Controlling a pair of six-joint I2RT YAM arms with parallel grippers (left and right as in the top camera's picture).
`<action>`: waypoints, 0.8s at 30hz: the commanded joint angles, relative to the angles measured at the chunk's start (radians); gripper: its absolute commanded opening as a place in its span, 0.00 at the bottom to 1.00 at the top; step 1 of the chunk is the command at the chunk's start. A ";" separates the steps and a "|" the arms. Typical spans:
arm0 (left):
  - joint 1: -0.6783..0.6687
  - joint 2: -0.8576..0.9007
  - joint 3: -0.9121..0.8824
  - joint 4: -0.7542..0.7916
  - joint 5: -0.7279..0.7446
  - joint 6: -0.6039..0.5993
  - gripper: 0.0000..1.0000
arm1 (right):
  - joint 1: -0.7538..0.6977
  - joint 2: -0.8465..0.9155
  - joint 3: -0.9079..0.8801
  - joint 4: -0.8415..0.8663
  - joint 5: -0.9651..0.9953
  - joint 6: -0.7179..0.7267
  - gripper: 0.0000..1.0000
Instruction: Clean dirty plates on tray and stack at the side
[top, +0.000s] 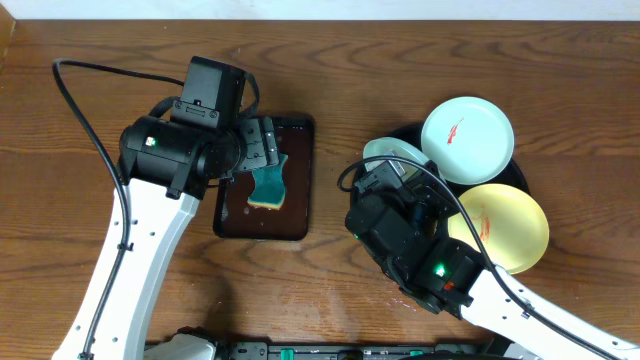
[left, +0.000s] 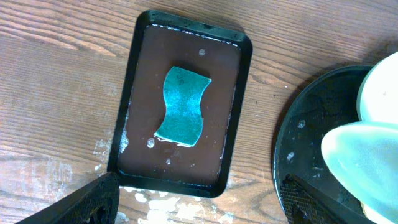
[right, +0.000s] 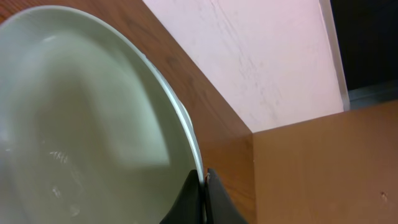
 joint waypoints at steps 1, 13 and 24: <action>0.000 0.000 0.003 -0.003 -0.002 0.006 0.84 | 0.009 -0.014 0.027 0.005 0.044 -0.016 0.01; 0.000 0.000 0.003 -0.003 -0.002 0.006 0.83 | 0.009 -0.014 0.027 0.003 0.044 -0.048 0.01; 0.000 0.000 0.003 -0.003 -0.002 0.006 0.84 | 0.009 -0.014 0.027 0.003 0.044 -0.048 0.01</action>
